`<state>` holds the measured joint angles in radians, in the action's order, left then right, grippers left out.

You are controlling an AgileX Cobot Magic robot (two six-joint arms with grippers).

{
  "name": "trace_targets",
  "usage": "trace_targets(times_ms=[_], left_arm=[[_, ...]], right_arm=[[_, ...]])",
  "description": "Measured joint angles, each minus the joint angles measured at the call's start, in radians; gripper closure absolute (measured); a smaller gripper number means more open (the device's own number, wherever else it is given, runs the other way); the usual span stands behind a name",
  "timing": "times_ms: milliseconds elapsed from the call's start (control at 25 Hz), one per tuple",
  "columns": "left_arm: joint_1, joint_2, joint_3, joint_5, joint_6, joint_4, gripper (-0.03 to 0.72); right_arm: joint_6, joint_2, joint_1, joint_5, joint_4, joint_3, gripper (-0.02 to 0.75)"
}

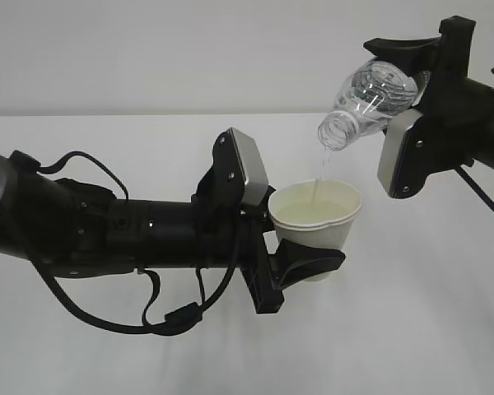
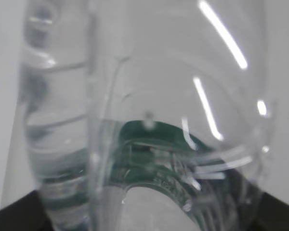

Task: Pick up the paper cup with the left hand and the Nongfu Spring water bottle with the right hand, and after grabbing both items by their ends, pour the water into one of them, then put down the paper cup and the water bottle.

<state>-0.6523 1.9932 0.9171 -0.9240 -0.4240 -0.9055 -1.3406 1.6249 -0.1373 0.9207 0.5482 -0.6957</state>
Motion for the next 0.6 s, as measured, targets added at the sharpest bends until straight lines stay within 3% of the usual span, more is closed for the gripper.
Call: trace_targets(times_ms=[600], left_arm=[[0.0, 0.0, 0.0, 0.002, 0.0, 0.004, 0.258]], right_arm=[[0.172, 0.0, 0.0, 0.003, 0.0, 0.0, 0.254]])
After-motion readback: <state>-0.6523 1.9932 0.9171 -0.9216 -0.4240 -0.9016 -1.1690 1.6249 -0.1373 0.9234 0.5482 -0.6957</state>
